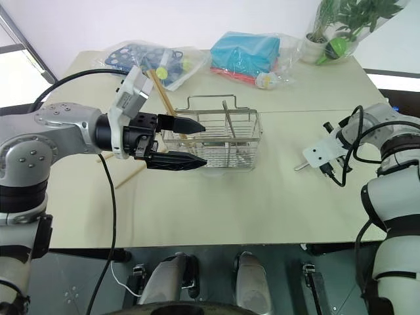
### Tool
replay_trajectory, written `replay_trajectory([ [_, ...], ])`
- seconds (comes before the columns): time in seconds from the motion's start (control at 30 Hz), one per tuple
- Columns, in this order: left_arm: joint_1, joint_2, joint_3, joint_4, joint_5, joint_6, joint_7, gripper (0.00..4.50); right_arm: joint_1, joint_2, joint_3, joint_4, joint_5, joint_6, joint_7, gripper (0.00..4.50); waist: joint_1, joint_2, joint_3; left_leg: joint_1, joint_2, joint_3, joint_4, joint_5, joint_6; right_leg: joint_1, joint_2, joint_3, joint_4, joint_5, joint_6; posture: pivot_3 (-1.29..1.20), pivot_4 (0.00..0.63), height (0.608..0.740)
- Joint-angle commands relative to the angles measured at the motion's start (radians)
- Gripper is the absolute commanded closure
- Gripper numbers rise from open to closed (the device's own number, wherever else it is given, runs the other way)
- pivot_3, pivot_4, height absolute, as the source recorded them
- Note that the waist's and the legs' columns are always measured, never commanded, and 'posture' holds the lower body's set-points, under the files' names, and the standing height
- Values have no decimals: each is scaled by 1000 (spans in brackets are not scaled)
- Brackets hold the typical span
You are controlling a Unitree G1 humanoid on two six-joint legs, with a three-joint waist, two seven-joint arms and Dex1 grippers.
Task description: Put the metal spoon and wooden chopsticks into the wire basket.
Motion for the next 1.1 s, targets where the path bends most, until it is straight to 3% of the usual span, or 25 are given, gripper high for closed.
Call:
replay_trajectory([
  [0.03, -9, 15, 53, -22, -2, -7, 6, 0, 14, -14, -175, -14, 218, 42, 163, 4463, 0, 0, 0, 0, 0, 0, 0, 0, 0, 0, 0, 0, 0, 0, 0, 0, 150, 715],
  [0.2, 1, 29, 79, -24, -4, -8, 10, 0, 42, -27, -416, -105, 525, 247, 466, 4463, 1, 0, 0, 1, 0, 0, 0, 0, 0, 1, 0, 0, 0, 0, 0, 0, 150, 715],
  [0.3, -5, 41, 90, -7, 4, -15, 1, 0, 21, -49, -533, -182, 664, 446, 511, 4463, 4, 1, 0, 2, 0, 0, 0, 0, 0, 2, 0, 0, 0, 0, 0, 0, 150, 715],
  [0.5, -22, 46, 97, 30, 31, -39, -16, 0, -45, -2, -747, -455, 946, 1037, 394, 4463, 5, 1, 1, 2, 1, 0, -1, -1, 0, 1, -1, 0, 0, 0, 0, 0, 150, 715],
  [0.73, -40, 35, 80, 58, 68, -61, -37, 0, 128, 114, -862, -1035, 1254, 1547, 181, 4463, 9, 1, 0, 2, 1, 0, -1, -1, 1, 1, -1, 0, 1, 0, 0, 0, 150, 715],
  [0.9, -48, 30, 71, 70, 96, -72, -54, 0, 263, 200, -888, -1307, 1430, 1745, 52, 4463, 13, 1, 1, 1, 0, 0, -1, -2, 3, 1, -2, -1, 1, 0, 0, 0, 150, 715],
  [1.1, -50, 25, 70, 68, 114, -73, -67, 0, 385, 252, -884, -1439, 1530, 1807, -38, 4463, 11, 1, 0, 1, 0, 0, -1, -4, 7, 0, -2, -1, 1, 0, 0, 0, 150, 715],
])
